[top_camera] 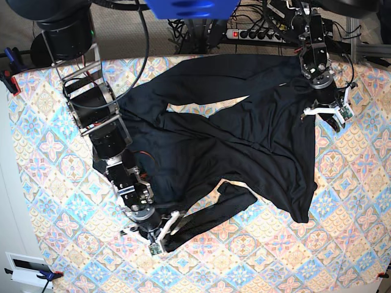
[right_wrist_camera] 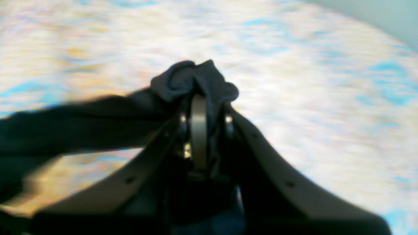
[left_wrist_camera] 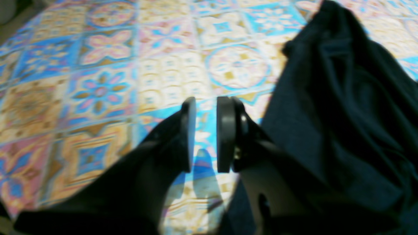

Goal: Layout the t-shirt on the table in an organized manner, then fold the t-shirt properly
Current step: 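Grasp the sleeve fabric with the right gripper and pull it outward, then grasp the shirt side edge with the left gripper and pull it outward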

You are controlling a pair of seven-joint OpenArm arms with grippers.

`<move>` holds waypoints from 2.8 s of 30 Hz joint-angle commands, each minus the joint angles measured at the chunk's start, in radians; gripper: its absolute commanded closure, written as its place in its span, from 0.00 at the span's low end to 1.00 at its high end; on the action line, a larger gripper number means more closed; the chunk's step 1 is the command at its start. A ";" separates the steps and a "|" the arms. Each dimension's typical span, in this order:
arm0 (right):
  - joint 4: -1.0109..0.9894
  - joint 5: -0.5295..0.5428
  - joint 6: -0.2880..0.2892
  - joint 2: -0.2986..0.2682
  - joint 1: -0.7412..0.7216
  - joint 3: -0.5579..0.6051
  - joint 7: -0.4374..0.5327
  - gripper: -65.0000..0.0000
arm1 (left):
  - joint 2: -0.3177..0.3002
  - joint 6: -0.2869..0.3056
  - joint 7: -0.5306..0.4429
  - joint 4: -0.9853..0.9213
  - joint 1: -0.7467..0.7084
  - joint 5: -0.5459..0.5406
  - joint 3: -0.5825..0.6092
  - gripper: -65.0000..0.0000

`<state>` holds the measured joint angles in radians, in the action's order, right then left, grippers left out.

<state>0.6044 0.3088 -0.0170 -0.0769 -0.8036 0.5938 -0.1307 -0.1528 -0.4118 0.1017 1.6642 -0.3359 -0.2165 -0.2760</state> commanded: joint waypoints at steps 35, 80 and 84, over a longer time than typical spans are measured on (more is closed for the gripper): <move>0.073 -0.639 -0.156 -0.097 0.181 -0.127 0.044 1.00 | -0.011 0.219 -0.029 0.133 -0.113 0.001 0.019 0.99; -0.021 -0.267 0.363 -0.014 0.140 -0.377 -0.027 1.00 | 0.034 0.222 0.441 -0.375 0.654 0.009 -0.009 0.98; -0.021 -0.267 0.363 -0.017 0.140 -0.409 -0.027 1.00 | 0.034 0.222 0.439 -0.375 0.650 0.009 -0.009 0.98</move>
<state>0.5674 0.0315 0.3447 -0.0895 -0.6270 0.1883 -0.1825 -0.1112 -0.1940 0.5644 1.2694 0.2882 -0.2073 -0.2844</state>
